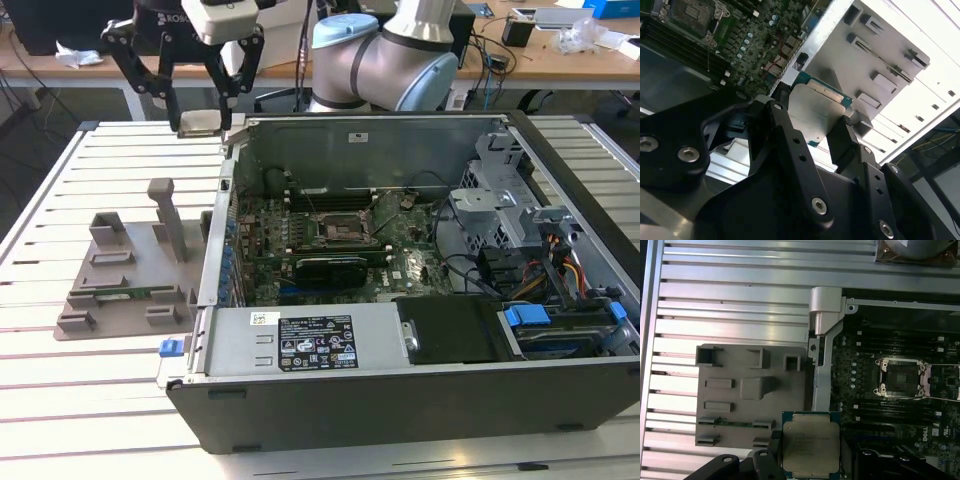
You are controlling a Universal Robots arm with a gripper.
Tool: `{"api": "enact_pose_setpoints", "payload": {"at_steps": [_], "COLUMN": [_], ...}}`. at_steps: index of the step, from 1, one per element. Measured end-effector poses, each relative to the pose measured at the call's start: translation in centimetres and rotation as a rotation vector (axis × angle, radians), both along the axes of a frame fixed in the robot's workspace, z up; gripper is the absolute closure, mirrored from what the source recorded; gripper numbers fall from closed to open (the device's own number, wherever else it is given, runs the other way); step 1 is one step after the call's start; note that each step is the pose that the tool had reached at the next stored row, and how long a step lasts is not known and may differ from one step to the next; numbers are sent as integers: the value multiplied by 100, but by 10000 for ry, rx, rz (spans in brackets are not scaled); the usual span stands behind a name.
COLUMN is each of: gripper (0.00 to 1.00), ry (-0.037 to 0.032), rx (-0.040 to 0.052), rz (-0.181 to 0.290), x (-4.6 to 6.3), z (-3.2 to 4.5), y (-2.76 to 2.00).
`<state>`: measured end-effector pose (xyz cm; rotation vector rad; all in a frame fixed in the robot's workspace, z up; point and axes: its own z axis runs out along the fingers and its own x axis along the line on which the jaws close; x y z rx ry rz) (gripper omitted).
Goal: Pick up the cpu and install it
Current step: 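Pick up the cpu and move it towards the insertion slot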
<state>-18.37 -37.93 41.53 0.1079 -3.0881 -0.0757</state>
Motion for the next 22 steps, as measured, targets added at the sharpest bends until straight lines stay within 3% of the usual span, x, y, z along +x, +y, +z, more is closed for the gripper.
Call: {"api": "enact_pose_setpoints", "payload": {"at_steps": [14, 22], "gripper": [45, 45], "ry": [0, 7], "rx": [0, -5], "rz": [1, 0], "x": [241, 500], "z": [-106, -356], "y": [0, 38]}}
